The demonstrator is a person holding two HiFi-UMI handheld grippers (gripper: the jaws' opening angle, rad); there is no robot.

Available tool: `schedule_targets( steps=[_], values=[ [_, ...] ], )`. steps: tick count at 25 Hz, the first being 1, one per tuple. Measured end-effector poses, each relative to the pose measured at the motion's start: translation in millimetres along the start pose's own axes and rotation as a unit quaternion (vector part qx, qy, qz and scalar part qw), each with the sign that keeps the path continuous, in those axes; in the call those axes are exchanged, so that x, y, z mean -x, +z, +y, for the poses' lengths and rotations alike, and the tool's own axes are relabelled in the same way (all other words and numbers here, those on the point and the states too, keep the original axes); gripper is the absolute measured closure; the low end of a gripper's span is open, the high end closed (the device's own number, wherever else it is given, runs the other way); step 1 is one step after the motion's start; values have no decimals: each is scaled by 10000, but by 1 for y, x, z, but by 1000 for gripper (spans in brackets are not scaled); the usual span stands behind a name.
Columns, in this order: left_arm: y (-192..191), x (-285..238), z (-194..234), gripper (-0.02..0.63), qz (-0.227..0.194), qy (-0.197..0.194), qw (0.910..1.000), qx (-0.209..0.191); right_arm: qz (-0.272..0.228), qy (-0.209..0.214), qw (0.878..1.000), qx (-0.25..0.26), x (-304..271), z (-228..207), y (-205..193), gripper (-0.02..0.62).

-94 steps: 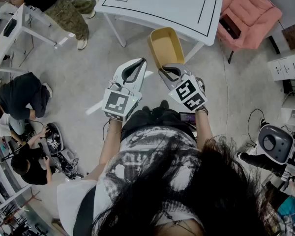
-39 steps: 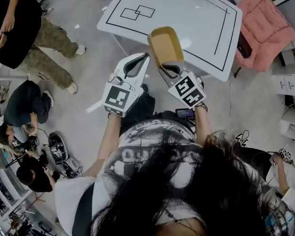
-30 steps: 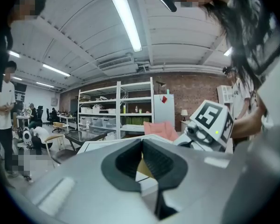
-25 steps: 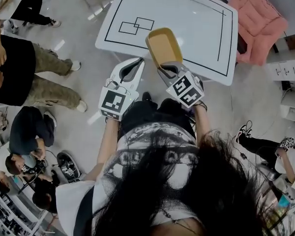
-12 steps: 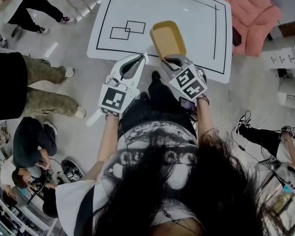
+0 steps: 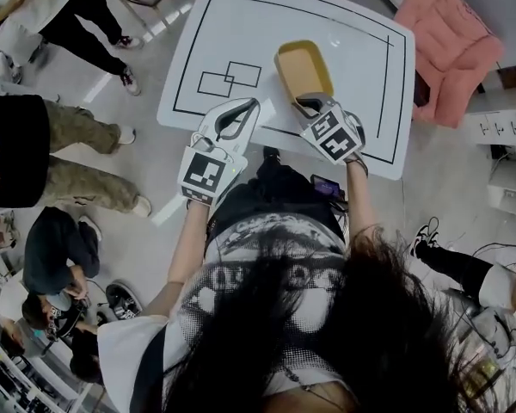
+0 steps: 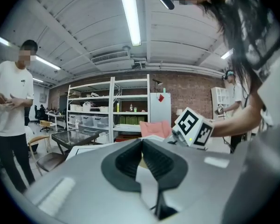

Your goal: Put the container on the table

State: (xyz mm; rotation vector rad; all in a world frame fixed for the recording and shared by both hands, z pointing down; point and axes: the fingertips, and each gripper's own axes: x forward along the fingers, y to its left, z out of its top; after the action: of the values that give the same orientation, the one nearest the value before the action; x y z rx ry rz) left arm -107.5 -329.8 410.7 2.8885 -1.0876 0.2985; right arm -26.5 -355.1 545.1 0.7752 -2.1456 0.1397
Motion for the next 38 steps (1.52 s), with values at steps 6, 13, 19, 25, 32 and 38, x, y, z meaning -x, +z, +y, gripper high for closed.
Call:
schedule_targets(
  steps=[6,13,19,25,32,38],
  values=[
    [10,-34,23,606,33,66,10000,33,253,103,9996,17,-41,-54,-8,566],
    [1,-58,36,606,284,69,9995,78,623,308,9972,269,-88,-82,-19,565],
    [4,-59,49,606,375,197,9990,135,805,339,9946,558,-115,-97,-14,565],
    [-4,-52,56,606,478,315,9982,170,905,160,9923,826,-128,-106,-13,560],
    [-6,-44,50,606,454,293,9984,142,433,-236,9960,747,-94,-107,5,525],
    [1,-31,37,606,379,241,9990,91,-481,-475,9977,94,-38,-81,32,556]
  ],
)
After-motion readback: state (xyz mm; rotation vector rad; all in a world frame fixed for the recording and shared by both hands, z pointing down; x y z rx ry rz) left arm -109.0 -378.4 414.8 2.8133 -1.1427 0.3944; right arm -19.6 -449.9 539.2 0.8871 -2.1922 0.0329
